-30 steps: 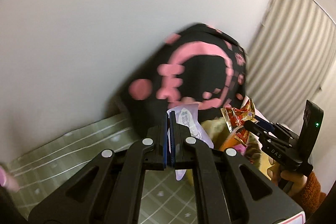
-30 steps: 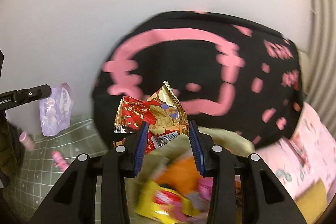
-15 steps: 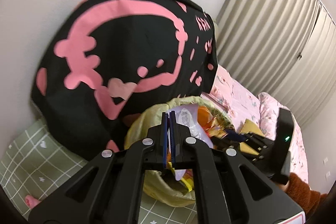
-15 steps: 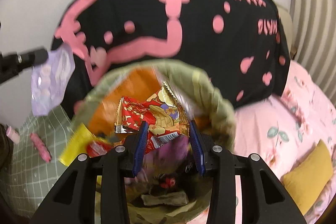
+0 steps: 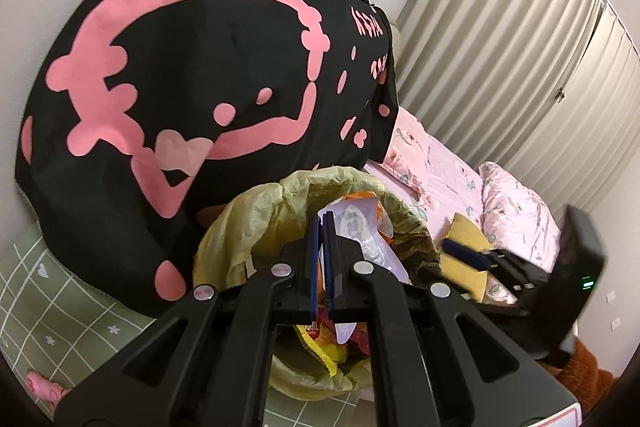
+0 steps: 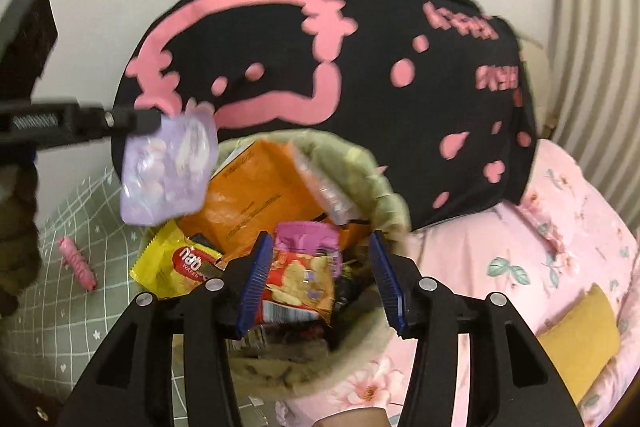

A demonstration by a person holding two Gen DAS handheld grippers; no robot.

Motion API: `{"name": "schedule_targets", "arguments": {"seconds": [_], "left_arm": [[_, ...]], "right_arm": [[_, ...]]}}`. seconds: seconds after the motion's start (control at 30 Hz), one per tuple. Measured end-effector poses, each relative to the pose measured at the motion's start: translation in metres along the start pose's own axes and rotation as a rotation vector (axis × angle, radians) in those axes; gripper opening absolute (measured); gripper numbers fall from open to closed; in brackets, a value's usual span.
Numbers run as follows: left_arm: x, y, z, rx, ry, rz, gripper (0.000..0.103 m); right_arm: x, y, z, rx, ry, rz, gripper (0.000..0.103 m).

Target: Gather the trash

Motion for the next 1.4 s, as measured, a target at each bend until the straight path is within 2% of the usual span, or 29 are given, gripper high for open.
{"name": "schedule_targets", "arguments": {"seconds": [0.27,0.37,0.43,0.47,0.57,0.6,0.8,0.93,1.03,1.17,1.33,1.4], "left_arm": [[-0.009,0.025,-0.036,0.06,0.027,-0.057,0.002],[-0.008,0.036,-0.05,0.085,0.015,-0.069,0.004],[-0.006,0.041,-0.052,0.094,0.016,-0.054,0.023],[-0.005,0.042,-0.051,0.096,0.023,-0.041,0.038],[-0.003,0.042,-0.035,0.063,0.016,0.0,0.044],[-0.002,0.041,-0.023,0.031,0.0,0.007,0.051],[-0.001,0.06,0.048,-0.113,-0.178,0.049,0.074],[0.004,0.105,0.101,-0.169,-0.349,0.099,0.077],[0.007,0.144,0.13,-0.175,-0.446,0.149,0.077],[0.01,0.191,0.16,-0.168,-0.573,0.185,0.077],[0.008,0.228,0.194,-0.191,-0.699,0.22,0.077],[0.008,0.237,0.204,-0.207,-0.723,0.245,0.077]], "right_arm": [[-0.017,0.018,0.044,-0.012,0.191,-0.166,0.047],[-0.021,0.029,0.054,-0.023,0.216,-0.237,0.047],[-0.023,0.037,0.059,-0.028,0.205,-0.282,0.047],[-0.024,0.041,0.061,-0.032,0.189,-0.296,0.047],[-0.024,0.046,0.066,-0.045,0.169,-0.291,0.047],[-0.024,0.047,0.067,-0.049,0.156,-0.29,0.047],[-0.014,0.052,0.074,-0.056,0.064,-0.204,0.047],[0.009,0.054,0.083,-0.069,0.006,-0.097,0.047],[0.029,0.061,0.091,-0.072,-0.07,-0.05,0.047],[0.059,0.073,0.101,-0.074,-0.129,0.033,0.047],[0.097,0.094,0.115,-0.08,-0.198,0.107,0.047],[0.109,0.101,0.12,-0.086,-0.208,0.132,0.047]]}}
Point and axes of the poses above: each gripper's, at about its wrist camera, not at the fingertips, and z roughly against the way its jaws point, x to its left, y to its underside, the point moved 5 cm from there along -z, roughly the way its jaws point, and after that the axes turned 8 degrees about -y, right-handed, at the moved point
